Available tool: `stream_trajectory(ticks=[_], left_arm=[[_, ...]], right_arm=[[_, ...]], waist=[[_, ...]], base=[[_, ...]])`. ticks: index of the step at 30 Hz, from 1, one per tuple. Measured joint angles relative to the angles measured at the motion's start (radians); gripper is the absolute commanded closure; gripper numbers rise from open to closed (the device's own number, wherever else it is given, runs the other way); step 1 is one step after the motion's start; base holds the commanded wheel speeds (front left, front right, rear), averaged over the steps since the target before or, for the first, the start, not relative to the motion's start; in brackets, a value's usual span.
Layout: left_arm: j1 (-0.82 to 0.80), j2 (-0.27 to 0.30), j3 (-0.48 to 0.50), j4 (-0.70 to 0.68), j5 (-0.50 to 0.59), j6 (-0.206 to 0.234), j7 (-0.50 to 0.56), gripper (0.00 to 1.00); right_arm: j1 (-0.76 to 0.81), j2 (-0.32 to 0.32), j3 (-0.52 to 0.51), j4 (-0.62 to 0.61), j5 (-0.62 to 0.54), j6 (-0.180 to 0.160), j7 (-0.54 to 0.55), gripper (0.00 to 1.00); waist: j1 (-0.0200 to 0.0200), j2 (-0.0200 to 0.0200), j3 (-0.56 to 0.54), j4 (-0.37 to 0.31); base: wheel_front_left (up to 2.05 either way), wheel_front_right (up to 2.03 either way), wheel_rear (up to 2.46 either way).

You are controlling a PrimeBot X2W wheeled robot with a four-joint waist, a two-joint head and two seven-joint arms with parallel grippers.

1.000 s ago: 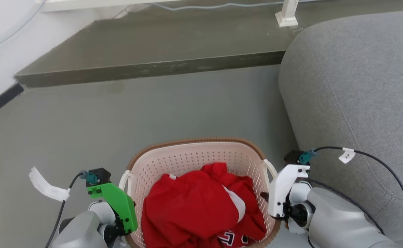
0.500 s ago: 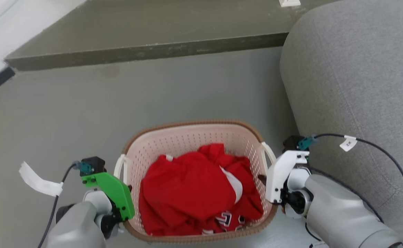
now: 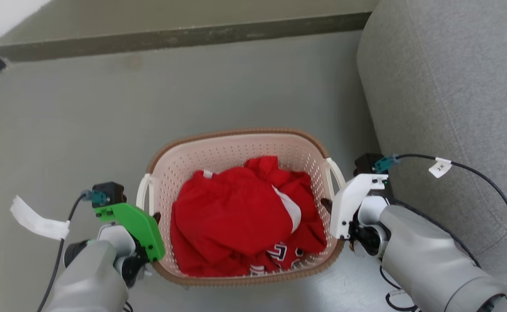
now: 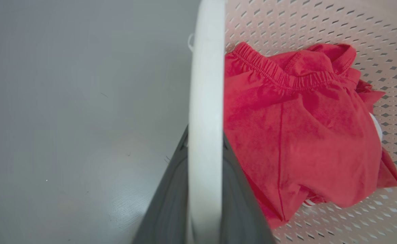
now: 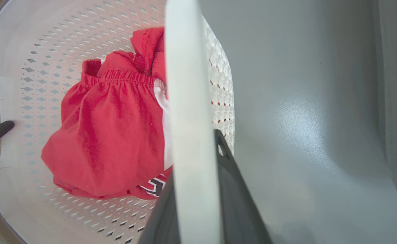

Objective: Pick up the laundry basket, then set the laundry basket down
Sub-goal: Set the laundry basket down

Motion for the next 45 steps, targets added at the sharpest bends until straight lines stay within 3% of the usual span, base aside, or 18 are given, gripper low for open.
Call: stream_trajectory(ticks=[45], left_arm=[[-0.259,0.041,-0.002,-0.050,0.033,0.000,-0.087,1.00]], right_arm=[[-0.295,-0.002,0.013,0.004,-0.020,-0.044,-0.119,1.00]], waist=[[0.0001,0.0000,0.398,0.048]], base=[[0.00,0.00,0.00]])
